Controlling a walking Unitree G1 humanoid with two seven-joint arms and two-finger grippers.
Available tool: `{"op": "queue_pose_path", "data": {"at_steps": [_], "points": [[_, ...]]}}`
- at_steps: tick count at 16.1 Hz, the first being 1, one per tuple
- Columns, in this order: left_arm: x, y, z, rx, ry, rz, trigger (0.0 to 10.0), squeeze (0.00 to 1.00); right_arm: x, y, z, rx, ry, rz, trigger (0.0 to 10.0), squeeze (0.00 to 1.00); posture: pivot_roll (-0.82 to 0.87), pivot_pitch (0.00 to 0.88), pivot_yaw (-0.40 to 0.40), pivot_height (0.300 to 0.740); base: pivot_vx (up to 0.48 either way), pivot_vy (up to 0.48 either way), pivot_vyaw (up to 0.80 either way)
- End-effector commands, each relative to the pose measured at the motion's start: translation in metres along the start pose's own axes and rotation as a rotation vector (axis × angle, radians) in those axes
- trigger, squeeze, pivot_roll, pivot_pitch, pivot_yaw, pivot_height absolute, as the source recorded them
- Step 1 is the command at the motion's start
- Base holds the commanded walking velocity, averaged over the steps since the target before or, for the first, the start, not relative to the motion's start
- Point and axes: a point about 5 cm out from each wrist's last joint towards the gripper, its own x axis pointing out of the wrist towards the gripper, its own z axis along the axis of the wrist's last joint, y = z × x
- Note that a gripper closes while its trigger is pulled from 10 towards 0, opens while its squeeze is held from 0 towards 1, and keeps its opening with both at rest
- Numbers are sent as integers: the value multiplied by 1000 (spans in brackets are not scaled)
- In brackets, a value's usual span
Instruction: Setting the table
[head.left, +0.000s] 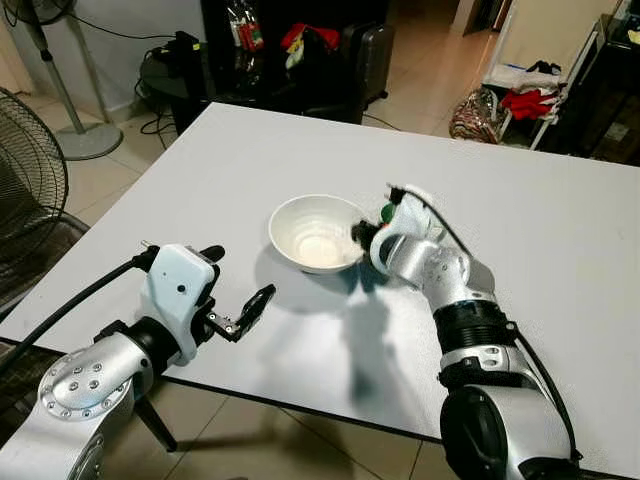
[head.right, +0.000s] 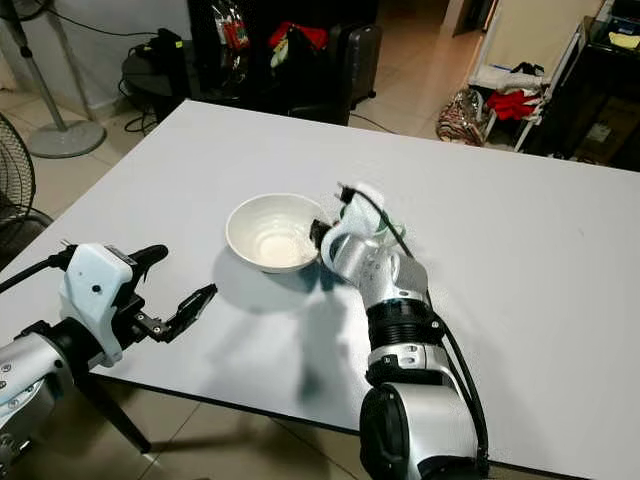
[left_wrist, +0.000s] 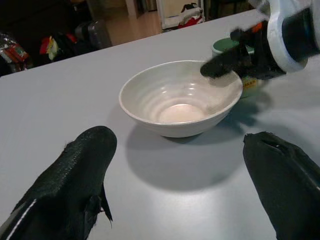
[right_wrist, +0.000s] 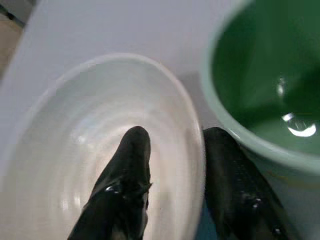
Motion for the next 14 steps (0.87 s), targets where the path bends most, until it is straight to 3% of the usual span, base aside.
{"op": "queue_pose_path", "data": {"at_steps": [1,5,9,10,11,14], "points": [[0,0,2,7,-3,-6,10000,0,-4,2,4,-3,-10,1,10000,1000,13,0,-45,740,0,0,0],[1,1,2,11,-4,-4,10000,0,-22,9,13,-11,-30,20,10000,1000,3,0,-40,740,0,0,0],[2,3,3,15,-10,-1,10000,0,-46,16,27,-80,-90,63,10000,1000,-4,0,-35,740,0,0,0],[3,3,3,17,-12,3,10000,0,-53,18,31,-110,-99,76,10000,808,-4,0,-35,740,0,0,0],[3,4,4,21,-14,8,10000,0,-56,19,33,-128,-103,86,10000,0,-10,0,-33,740,0,0,0],[4,8,5,23,-28,38,10000,0,-67,21,34,-180,-122,109,10000,0,-14,0,-19,740,0,0,0]]}}
